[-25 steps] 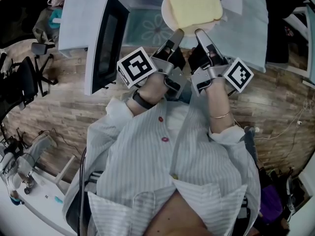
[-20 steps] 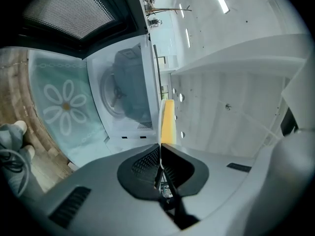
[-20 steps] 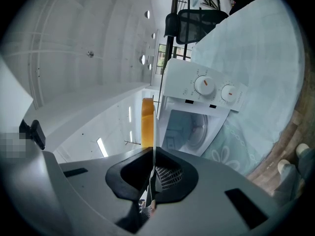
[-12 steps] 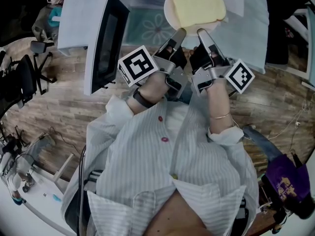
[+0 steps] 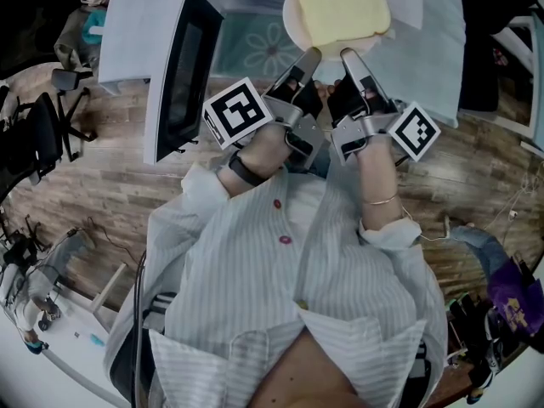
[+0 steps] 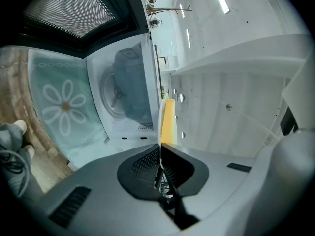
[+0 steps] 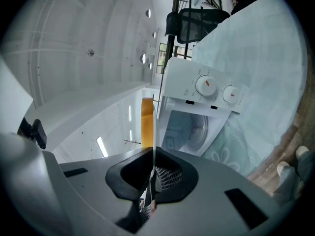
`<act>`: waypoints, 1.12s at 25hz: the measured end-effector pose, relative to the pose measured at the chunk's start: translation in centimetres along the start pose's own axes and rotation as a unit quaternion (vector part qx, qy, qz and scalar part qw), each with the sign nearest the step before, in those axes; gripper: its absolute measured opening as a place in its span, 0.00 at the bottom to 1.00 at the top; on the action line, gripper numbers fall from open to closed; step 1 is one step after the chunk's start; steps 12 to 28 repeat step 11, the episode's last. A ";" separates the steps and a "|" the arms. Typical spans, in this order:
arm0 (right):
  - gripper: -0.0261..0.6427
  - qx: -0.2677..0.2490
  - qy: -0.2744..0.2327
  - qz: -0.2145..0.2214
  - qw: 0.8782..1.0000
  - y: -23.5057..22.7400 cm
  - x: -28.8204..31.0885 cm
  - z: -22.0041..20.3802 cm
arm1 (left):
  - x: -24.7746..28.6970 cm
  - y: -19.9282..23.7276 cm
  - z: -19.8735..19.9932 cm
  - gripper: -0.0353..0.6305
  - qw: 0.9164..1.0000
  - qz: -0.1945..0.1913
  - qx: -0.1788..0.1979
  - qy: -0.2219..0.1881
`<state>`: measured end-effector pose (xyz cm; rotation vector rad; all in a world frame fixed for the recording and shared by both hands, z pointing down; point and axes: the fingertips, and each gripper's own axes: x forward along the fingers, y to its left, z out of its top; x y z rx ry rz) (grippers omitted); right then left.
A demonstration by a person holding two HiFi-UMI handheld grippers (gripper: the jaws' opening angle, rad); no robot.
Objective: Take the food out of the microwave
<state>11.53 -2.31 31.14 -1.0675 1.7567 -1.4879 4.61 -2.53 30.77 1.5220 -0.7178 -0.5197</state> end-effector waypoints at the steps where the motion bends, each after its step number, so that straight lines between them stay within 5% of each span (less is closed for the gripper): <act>1: 0.10 0.000 0.000 -0.001 1.000 0.0 0.0 0.1 | 0.1 0.0 -0.1 0.08 1.000 0.001 -0.002 0.000; 28: 0.10 -0.001 0.003 -0.001 1.000 -0.2 0.1 0.0 | 0.1 0.3 0.0 0.08 1.000 0.002 -0.003 -0.001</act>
